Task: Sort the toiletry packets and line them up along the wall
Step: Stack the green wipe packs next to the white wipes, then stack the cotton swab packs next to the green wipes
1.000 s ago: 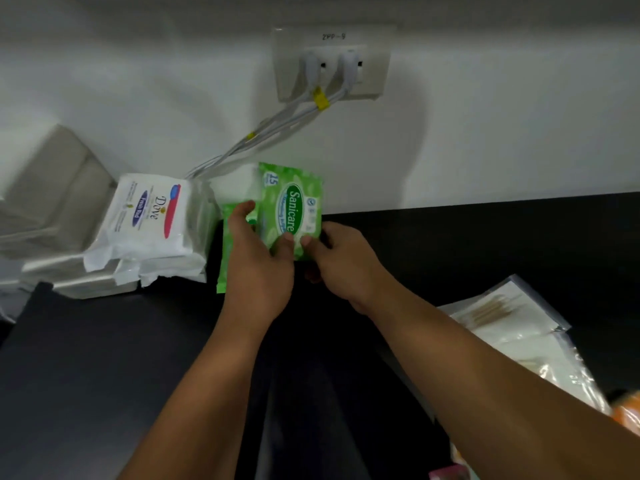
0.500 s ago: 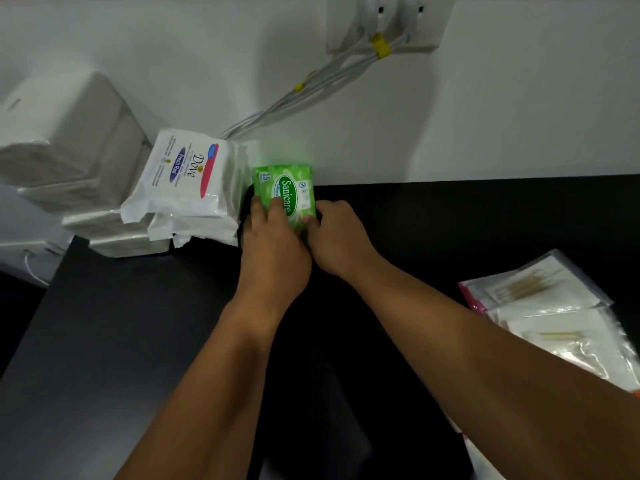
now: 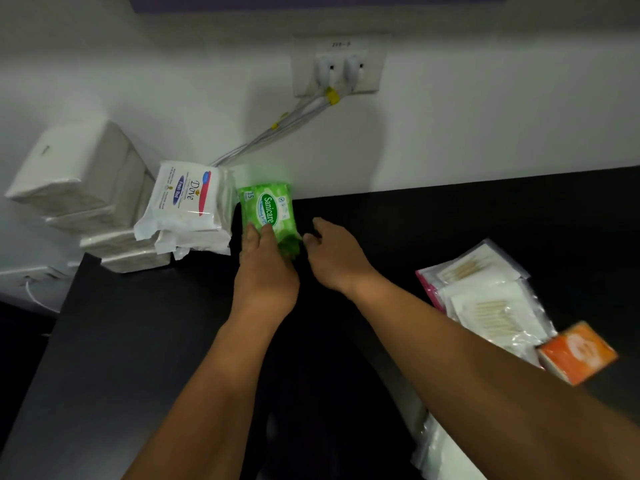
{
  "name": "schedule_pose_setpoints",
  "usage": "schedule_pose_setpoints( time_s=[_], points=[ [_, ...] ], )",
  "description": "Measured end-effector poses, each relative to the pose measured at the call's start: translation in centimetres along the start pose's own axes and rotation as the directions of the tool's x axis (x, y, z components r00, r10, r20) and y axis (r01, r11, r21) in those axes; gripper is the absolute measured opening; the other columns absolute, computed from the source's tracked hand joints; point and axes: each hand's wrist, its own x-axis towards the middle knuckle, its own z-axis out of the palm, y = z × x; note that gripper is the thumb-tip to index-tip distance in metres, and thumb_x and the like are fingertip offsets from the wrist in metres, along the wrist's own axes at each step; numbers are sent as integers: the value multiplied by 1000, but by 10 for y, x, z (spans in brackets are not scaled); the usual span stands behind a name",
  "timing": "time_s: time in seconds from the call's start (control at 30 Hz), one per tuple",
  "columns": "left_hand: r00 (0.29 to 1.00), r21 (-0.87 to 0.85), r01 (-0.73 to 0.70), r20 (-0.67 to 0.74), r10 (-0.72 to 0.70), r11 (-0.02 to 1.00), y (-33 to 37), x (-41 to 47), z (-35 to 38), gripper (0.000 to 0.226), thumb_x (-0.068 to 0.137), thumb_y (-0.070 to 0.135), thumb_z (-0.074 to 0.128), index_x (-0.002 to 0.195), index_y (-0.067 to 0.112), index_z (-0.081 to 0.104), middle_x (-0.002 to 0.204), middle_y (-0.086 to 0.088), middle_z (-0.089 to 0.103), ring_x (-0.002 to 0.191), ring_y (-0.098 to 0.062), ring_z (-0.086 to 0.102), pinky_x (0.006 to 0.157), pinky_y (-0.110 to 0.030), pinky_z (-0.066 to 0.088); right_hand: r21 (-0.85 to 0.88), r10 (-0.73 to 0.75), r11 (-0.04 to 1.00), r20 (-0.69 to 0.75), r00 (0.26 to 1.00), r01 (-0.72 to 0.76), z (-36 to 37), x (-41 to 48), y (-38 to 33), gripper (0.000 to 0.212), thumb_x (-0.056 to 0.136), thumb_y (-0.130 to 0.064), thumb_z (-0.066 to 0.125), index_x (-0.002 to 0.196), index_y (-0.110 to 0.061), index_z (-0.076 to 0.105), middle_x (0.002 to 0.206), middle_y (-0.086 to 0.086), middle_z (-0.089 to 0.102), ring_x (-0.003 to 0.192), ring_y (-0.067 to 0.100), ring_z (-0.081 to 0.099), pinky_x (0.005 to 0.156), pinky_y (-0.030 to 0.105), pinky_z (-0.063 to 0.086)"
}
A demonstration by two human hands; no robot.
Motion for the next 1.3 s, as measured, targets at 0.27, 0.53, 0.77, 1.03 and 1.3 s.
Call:
schedule_pose_setpoints(
  time_s=[0.27, 0.53, 0.77, 1.03, 1.3],
  points=[
    [967, -116, -256, -26, 255, 960, 56, -78, -1, 41, 93, 11, 62, 134, 10, 57, 140, -8, 56, 131, -22, 51, 102, -20, 37, -8, -49, 999, -129, 990, 48, -61, -86, 32, 39, 100, -21, 50, 139, -14, 53, 137, 7, 59, 126, 21, 55, 103, 27, 42],
    [976, -188, -169, 102, 191, 967, 97, -143, 43, 33, 94, 20, 66, 126, 20, 63, 122, 5, 65, 109, -6, 60, 94, -22, 49, -23, -80, 997, -154, 985, 77, -122, -157, 89, 33, 96, -18, 58, 129, -17, 62, 125, -2, 66, 115, 12, 60, 93, 18, 43],
    [950, -61, -37, 307, 54, 997, 102, -191, 85, 60, 76, 37, 83, 130, 25, 59, 118, 10, 56, 108, -10, 56, 93, -26, 49, -191, -96, 977, 21, 995, 98, -149, -204, 148, 36, 88, -22, 68, 124, -22, 63, 118, -3, 64, 99, 12, 60, 85, 25, 48],
    [927, 150, 72, 354, -121, 986, 88, -223, 111, 109, 56, 54, 90, 146, 25, 36, 130, 2, 48, 121, -20, 46, 103, -42, 46, -583, -178, 724, 360, 916, 369, -134, -219, 178, 46, 84, -31, 70, 127, -22, 58, 121, 3, 58, 114, 25, 53, 91, 39, 49],
    [952, 91, 176, 237, -194, 980, 97, -235, 110, 56, 68, 42, 88, 113, 25, 58, 104, 9, 62, 93, -9, 60, 83, -32, 55, -587, -200, 700, 387, 900, 408, -129, -212, 183, 39, 88, -37, 66, 123, -19, 60, 116, 5, 60, 108, 26, 57, 86, 38, 52]
  ],
)
